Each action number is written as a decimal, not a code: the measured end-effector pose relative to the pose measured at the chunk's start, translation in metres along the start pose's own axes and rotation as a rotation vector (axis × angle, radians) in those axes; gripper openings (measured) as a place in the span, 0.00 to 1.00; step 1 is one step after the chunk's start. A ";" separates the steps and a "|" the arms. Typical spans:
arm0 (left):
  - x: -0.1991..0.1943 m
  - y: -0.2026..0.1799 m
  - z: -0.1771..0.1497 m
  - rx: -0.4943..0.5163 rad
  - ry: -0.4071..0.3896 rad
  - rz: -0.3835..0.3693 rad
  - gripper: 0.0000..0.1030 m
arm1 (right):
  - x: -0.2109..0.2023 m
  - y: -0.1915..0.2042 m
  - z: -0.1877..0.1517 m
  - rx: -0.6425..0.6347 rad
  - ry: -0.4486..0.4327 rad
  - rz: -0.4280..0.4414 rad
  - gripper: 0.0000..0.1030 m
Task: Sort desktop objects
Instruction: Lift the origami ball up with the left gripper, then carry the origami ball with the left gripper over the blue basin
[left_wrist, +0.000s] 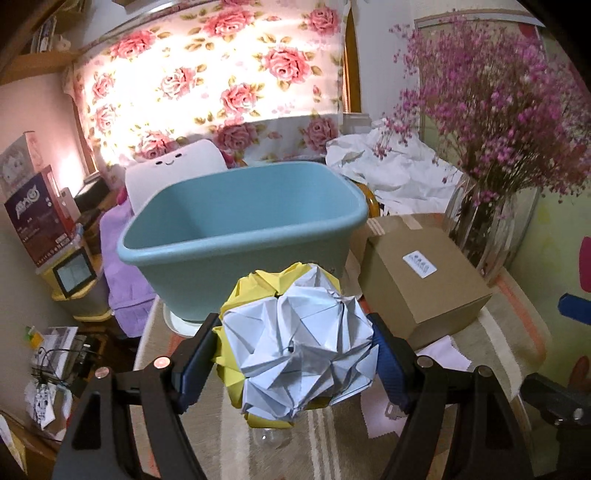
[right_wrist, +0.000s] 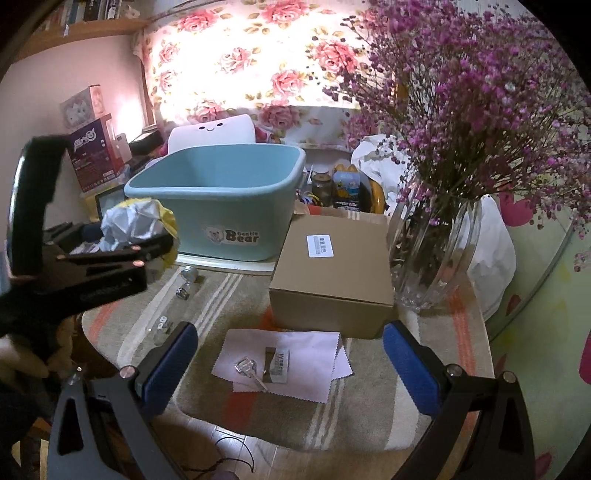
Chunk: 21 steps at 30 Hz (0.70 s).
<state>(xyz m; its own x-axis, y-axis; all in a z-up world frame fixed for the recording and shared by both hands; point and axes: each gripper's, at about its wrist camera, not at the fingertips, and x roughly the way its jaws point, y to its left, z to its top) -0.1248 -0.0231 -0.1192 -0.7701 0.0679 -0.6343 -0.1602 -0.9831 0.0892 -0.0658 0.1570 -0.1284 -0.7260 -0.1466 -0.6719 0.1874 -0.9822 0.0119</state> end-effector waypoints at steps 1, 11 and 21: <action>-0.005 0.001 0.002 0.002 -0.004 0.002 0.78 | -0.002 0.001 0.000 -0.002 -0.002 0.000 1.00; -0.035 0.012 0.014 0.014 -0.030 0.013 0.78 | -0.007 0.010 -0.005 -0.001 0.003 -0.008 1.00; -0.034 0.029 0.019 0.013 -0.037 0.036 0.78 | 0.026 0.030 -0.018 0.017 0.059 -0.010 1.00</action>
<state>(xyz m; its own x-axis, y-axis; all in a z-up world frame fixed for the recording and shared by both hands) -0.1150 -0.0509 -0.0800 -0.7975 0.0393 -0.6020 -0.1399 -0.9827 0.1211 -0.0677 0.1256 -0.1587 -0.6872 -0.1297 -0.7148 0.1687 -0.9855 0.0166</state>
